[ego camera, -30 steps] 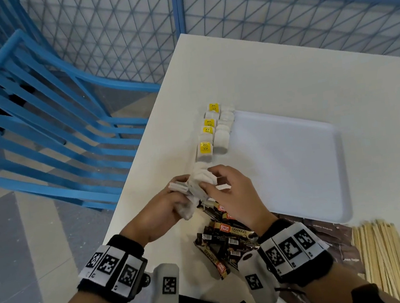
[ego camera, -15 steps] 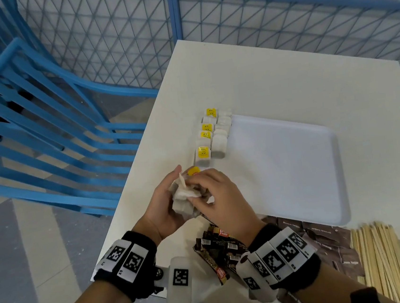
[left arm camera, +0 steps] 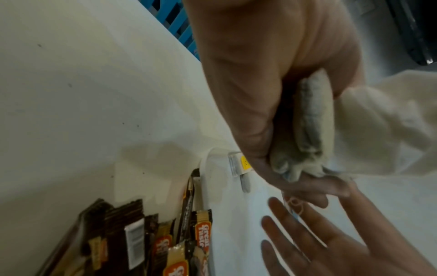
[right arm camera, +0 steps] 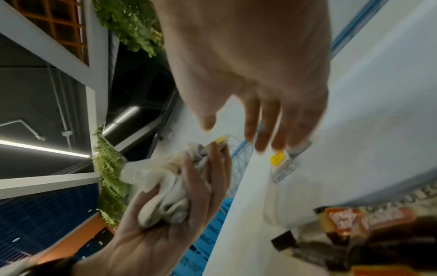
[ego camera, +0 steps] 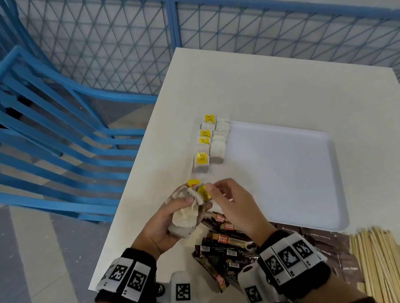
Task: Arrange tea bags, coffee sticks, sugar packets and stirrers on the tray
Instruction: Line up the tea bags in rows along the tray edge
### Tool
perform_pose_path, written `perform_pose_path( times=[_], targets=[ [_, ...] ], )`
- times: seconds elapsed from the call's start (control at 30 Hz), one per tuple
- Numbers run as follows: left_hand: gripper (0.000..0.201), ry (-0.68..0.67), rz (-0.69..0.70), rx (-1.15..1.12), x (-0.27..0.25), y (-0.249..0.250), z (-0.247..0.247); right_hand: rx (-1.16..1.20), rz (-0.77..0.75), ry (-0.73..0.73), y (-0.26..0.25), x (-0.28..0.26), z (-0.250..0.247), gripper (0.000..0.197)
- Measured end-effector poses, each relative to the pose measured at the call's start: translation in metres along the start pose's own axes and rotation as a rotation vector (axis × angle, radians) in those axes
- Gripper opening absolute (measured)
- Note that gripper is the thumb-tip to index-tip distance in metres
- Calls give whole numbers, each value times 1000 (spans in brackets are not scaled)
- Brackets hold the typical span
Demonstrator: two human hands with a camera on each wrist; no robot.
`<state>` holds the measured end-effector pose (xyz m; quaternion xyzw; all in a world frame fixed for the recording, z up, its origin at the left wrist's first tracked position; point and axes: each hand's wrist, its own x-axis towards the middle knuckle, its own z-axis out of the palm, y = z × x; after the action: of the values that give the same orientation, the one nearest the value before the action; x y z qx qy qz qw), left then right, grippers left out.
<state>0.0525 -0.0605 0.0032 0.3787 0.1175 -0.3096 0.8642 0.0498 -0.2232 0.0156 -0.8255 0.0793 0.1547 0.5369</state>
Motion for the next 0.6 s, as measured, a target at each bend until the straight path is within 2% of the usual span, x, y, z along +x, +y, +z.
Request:
perform_pose_path(
  times=[0.07,0.1,0.17,0.2,0.33,0.47,0.6],
  targets=[
    [34,11,22,64,-1,0,3,20,27,-118,2,3,0,34],
    [42,7,31,83,-1,0,5,63,24,-131,2,3,0,30],
    [56,1,41,105,0,1,6,174,22,-108,1,4,-2,20],
    [56,-3,41,111,0,1,6,210,18,-94,0,4,-3,18],
    [32,-16,40,103,2,0,4,235,-24,-11,0,5,-6,9],
    [50,20,20,86,1,-1,0,330,1,-12,0,7,-8,5],
    [51,69,36,96,1,0,-5,480,26,-29,-4,9,-10,4]
  ],
)
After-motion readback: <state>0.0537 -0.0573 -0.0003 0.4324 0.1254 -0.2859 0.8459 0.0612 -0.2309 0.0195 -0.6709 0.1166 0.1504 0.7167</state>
